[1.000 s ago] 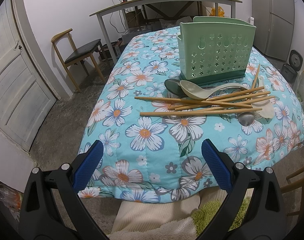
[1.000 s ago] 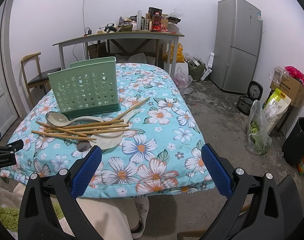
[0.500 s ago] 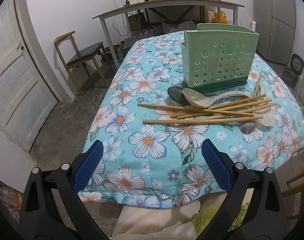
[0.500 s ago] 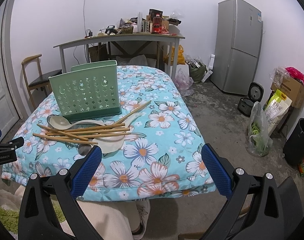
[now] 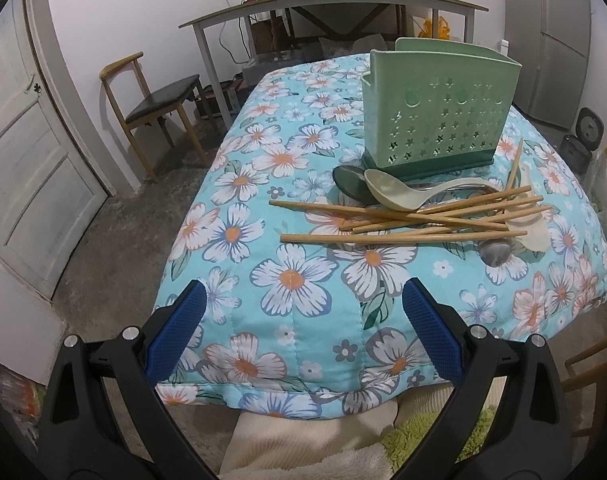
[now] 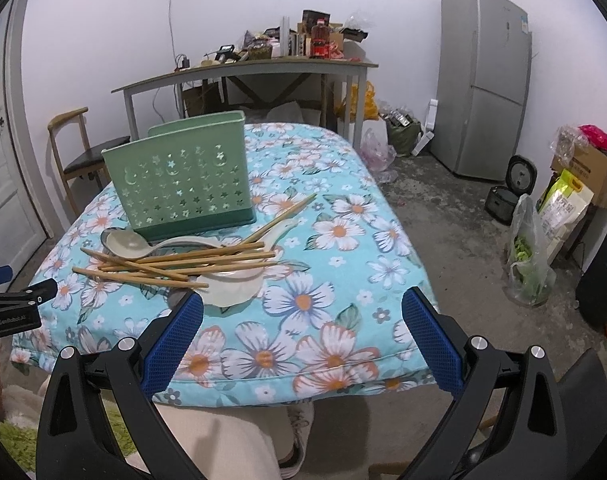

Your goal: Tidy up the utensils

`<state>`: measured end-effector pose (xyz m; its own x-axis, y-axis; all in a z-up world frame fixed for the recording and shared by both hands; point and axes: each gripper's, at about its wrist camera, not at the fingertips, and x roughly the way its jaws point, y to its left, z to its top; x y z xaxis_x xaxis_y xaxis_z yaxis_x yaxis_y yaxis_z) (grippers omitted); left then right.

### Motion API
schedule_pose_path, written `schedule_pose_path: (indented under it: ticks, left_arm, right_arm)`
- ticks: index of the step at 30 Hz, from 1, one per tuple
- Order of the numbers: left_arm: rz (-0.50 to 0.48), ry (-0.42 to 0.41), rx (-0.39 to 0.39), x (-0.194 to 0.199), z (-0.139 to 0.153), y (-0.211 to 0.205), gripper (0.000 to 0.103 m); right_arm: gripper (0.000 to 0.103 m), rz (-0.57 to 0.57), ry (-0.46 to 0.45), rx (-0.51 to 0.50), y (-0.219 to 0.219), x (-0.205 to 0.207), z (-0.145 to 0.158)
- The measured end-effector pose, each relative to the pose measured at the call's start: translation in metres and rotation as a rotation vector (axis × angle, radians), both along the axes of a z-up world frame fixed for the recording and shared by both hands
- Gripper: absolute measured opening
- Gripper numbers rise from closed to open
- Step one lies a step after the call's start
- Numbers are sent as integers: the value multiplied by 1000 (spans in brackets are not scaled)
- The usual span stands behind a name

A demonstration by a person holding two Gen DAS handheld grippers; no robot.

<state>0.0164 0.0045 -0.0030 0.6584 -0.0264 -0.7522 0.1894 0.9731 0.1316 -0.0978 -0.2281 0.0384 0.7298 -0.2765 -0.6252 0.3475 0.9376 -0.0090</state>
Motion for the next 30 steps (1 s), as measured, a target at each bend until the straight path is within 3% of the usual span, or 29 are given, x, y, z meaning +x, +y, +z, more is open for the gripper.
schedule_pose_path:
  ticks: [7, 15, 22, 30]
  left_arm:
    - [-9, 64, -31, 8, -14, 11, 95]
    - [-52, 48, -117, 6, -9, 20, 95]
    - [-154, 74, -283, 9, -5, 24, 95]
    - [-184, 110, -299, 15, -12, 11, 95]
  right_arm:
    - [97, 63, 27, 30, 20, 21, -10]
    - [97, 137, 54, 51, 41, 49, -26]
    - [97, 178, 62, 72, 49, 68, -36]
    - [97, 195, 73, 100, 47, 81, -45]
